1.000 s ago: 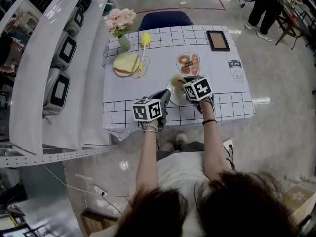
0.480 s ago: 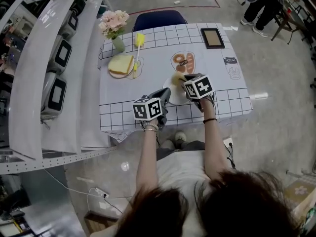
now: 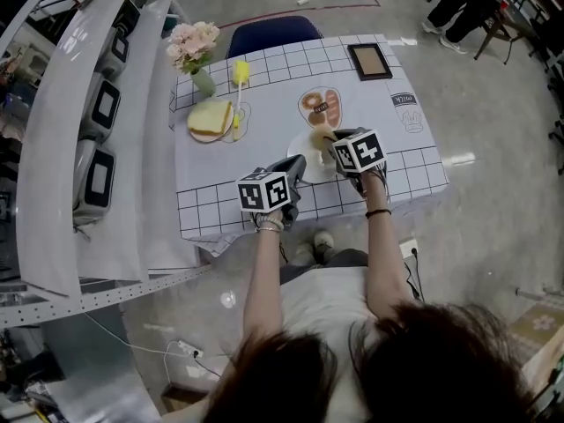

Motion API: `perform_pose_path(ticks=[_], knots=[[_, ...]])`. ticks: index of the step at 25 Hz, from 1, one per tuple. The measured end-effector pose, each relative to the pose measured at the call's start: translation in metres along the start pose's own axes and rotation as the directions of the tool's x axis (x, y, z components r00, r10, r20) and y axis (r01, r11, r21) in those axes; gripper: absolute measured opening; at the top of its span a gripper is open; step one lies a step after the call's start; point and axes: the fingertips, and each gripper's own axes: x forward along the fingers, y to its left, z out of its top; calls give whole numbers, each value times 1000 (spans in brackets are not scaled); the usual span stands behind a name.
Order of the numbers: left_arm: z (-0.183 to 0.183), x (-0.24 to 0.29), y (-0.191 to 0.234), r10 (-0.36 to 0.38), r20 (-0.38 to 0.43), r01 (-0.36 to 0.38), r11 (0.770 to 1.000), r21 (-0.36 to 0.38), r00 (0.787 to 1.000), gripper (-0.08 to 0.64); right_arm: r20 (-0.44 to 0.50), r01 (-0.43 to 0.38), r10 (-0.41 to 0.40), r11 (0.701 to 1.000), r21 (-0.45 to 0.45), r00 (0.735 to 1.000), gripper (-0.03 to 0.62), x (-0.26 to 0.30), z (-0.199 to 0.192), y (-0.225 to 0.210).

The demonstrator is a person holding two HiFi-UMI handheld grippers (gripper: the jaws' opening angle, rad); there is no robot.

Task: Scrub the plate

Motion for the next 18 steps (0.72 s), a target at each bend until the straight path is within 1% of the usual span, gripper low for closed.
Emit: perform_pose_path(ticks=[5, 9, 18], knots=[[1, 0, -5, -24, -19, 24, 1000, 19, 1000, 11, 5, 34, -35, 999, 42, 999, 80, -10, -5, -6], [-4, -1, -5, -31, -32, 32, 999, 10, 999, 11, -12, 57, -56, 997, 46, 998, 80, -16, -12, -8], [-9, -3, -8, -50, -49, 50, 999, 13, 998, 11, -27, 61, -59, 996, 71, 998, 80, -26, -22, -7]])
